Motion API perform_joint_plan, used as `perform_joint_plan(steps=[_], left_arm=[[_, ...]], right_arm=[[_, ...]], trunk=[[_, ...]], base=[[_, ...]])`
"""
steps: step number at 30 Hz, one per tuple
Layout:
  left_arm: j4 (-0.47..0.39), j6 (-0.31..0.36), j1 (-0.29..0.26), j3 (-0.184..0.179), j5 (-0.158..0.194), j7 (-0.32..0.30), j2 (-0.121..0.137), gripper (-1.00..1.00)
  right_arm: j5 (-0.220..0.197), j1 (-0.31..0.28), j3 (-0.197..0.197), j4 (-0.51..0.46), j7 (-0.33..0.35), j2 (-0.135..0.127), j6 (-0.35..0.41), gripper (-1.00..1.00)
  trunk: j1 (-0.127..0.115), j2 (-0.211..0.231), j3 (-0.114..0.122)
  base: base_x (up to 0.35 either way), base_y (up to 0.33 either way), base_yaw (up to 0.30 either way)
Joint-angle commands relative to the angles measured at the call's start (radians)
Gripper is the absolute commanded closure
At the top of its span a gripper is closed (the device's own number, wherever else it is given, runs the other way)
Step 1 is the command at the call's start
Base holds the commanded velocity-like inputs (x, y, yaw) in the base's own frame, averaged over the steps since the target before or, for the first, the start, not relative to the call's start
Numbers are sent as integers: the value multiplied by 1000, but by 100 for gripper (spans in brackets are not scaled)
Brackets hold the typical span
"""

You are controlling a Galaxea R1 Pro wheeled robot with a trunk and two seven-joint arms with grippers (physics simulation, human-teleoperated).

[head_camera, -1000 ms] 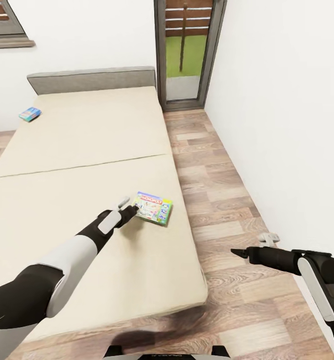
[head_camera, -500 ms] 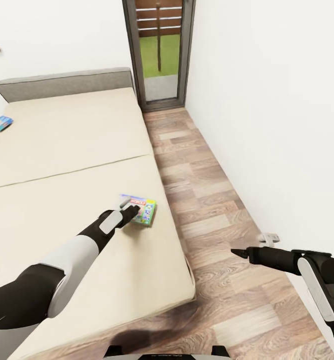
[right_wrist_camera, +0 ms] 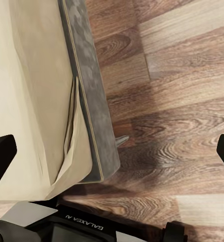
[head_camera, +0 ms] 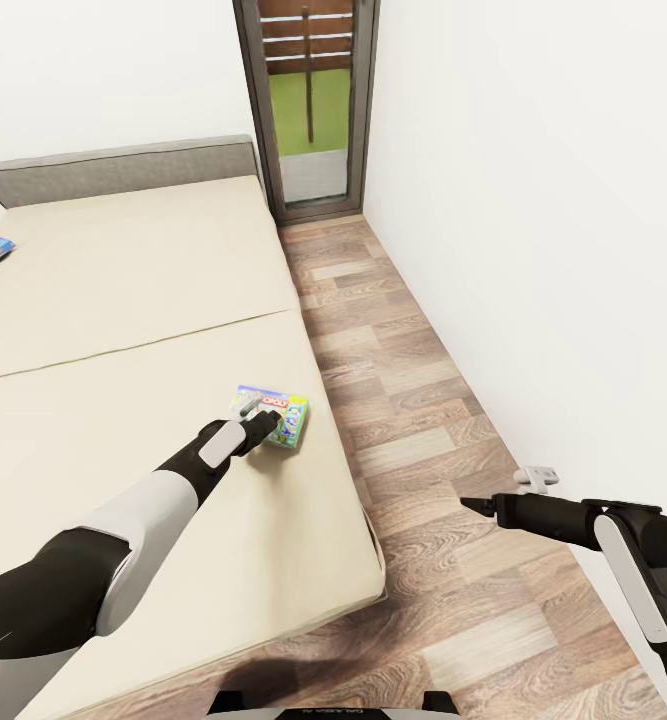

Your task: Put all the toys in the child's room - the three board games (two on the bed and one on the table), the two jigsaw puzzles on the table, and the tennis ball on the table - inside the toy box on the table in the child's room.

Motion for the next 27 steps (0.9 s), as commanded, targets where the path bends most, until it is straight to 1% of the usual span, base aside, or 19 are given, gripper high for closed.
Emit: perform_joint_plan(steps=[1,27], left_arm=[[-1,3,1,-3,33,4,1,-100],[-1,3,0,-2,29,5,12,-100]], right_arm=[[8,0,-1,-1,10,0,4,-100],[8,1,0,-1,10,0,4,-100]], trunk=[[38,0,-1],[38,0,-1]], base=[[0,0,-15],[0,0,-3]])
